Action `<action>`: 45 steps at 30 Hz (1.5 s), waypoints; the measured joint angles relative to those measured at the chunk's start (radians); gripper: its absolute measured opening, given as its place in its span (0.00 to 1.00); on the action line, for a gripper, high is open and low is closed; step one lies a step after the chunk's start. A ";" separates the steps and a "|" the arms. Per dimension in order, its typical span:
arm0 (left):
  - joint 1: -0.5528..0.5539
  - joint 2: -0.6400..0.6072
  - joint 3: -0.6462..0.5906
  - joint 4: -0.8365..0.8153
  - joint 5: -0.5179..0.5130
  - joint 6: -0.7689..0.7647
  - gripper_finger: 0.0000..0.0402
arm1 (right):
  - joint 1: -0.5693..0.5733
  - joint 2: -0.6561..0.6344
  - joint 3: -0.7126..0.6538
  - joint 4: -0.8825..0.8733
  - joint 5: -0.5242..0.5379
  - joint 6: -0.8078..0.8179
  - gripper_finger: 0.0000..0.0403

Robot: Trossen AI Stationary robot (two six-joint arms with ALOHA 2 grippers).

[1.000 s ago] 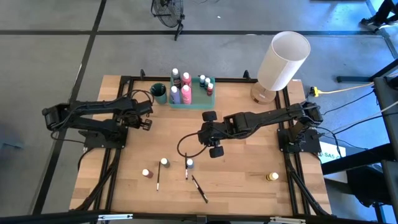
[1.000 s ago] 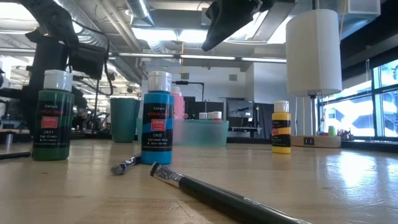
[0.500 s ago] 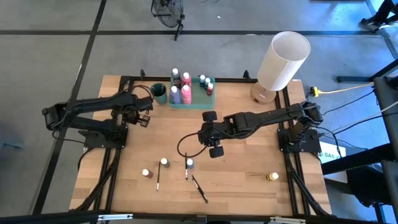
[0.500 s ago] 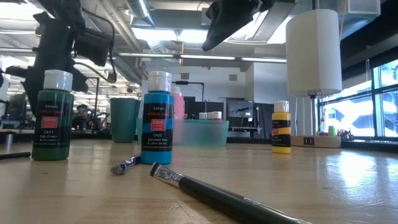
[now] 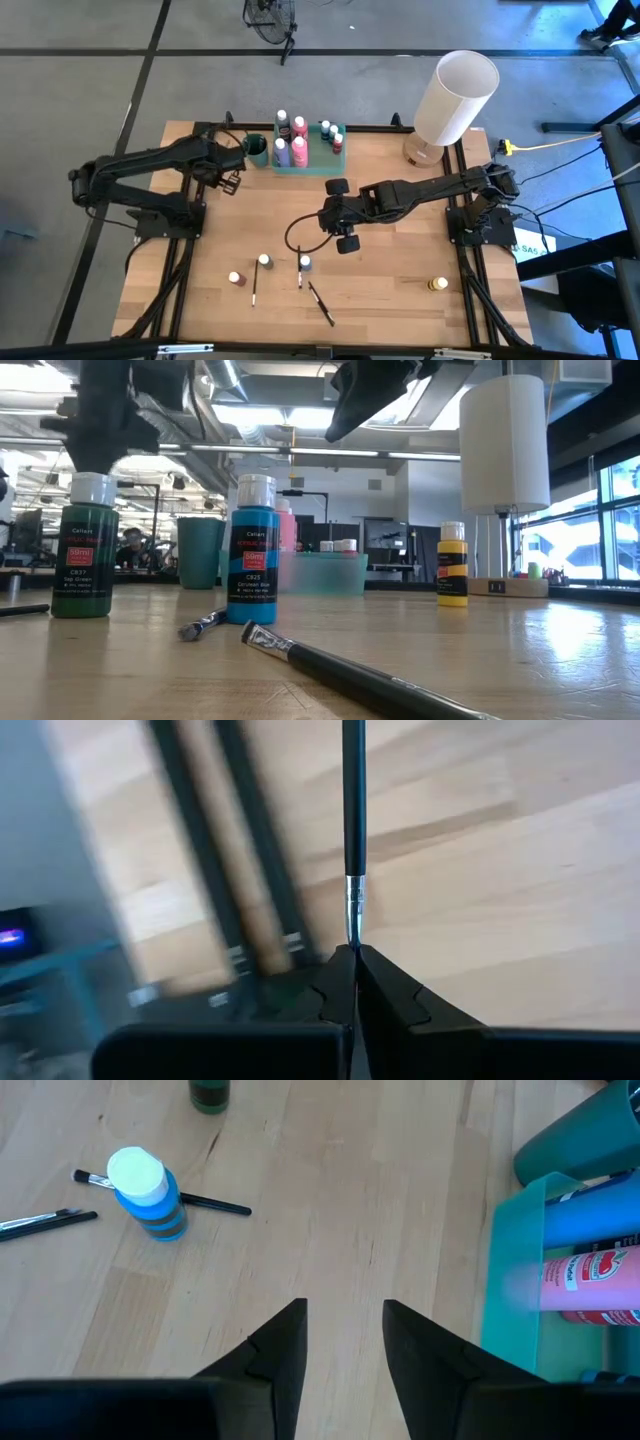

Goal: Pick & Place Paint Supplies
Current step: Put the silver paintbrush into the green cup

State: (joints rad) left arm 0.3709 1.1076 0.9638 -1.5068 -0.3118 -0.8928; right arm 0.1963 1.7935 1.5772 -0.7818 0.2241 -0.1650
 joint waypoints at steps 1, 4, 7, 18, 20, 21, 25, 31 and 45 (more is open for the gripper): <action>-0.008 0.000 0.021 -0.037 -0.020 -0.018 0.01 | 0.000 0.000 0.000 0.000 0.000 0.000 0.33; -0.033 -0.002 0.069 -0.065 -0.057 -0.035 0.01 | 0.000 0.000 0.000 0.000 0.000 0.000 0.33; -0.049 -0.001 0.108 -0.064 -0.073 0.025 0.01 | 0.000 0.000 0.000 -0.001 0.000 0.000 0.33; -0.054 0.010 0.204 -0.065 -0.324 0.297 0.01 | -0.008 0.000 0.000 0.003 0.000 0.000 0.33; -0.054 0.022 0.244 -0.064 -0.370 0.370 0.01 | -0.016 0.000 0.000 0.007 0.000 0.000 0.33; -0.056 0.027 0.266 -0.064 -0.397 0.402 0.01 | -0.020 0.000 0.000 0.010 0.000 0.000 0.33; -0.056 0.064 0.330 -0.063 -0.519 0.591 0.01 | -0.037 0.000 0.000 0.025 0.000 0.001 0.33; -0.056 0.119 0.335 -0.065 -0.876 0.920 0.01 | -0.059 0.000 0.000 0.031 -0.001 0.032 0.33; -0.067 0.233 0.285 -0.064 -1.226 1.460 0.01 | -0.063 0.017 -0.004 0.024 -0.029 0.092 0.33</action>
State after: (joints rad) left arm 0.3040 1.3402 1.2487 -1.5711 -1.5378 0.5671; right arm 0.1337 1.8108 1.5731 -0.7583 0.1950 -0.0733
